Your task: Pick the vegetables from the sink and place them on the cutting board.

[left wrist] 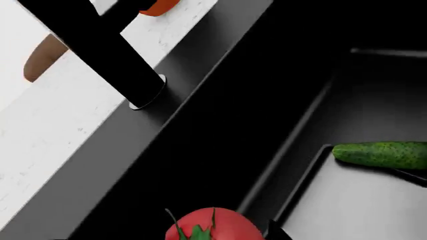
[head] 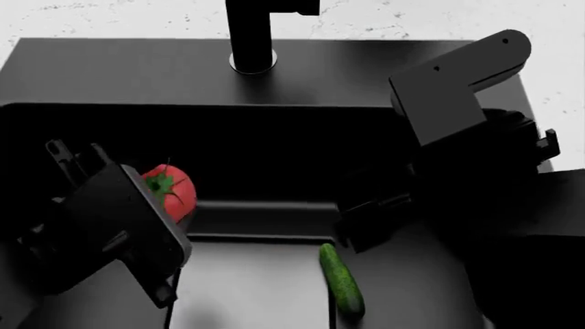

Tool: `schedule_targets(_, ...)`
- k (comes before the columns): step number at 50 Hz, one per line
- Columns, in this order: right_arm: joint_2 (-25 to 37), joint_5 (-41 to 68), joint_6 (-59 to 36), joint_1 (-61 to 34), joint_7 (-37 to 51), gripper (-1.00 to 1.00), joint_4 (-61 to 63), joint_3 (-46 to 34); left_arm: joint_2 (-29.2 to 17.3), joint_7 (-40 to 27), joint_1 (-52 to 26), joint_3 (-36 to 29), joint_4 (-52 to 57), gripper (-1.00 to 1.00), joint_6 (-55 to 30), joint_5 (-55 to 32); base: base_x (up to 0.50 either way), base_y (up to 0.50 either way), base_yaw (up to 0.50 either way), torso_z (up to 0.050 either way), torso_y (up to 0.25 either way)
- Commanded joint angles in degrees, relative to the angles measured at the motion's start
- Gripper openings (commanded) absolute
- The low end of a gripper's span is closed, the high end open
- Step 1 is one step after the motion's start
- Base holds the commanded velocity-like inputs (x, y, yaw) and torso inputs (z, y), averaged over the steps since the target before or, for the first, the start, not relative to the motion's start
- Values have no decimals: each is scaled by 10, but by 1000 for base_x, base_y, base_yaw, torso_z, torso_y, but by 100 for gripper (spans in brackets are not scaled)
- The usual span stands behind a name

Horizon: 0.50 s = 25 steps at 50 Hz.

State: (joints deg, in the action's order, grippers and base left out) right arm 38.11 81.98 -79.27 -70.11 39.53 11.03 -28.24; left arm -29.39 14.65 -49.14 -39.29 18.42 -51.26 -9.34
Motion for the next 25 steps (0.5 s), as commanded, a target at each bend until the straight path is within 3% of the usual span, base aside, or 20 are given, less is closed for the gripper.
schedule_targets(1, -25, -6, -11, -19, 5, 100, -24, -10, 28, -3, 126, 109, 46, -100, 55, -27, 0, 16, 13, -25, -22)
schedule_targets(25, -67, -15, -38, -47, 6, 100, -101, -83, 22, -22, 150, 147, 54, -100, 75, -39, 2, 19, 15, -28, -25)
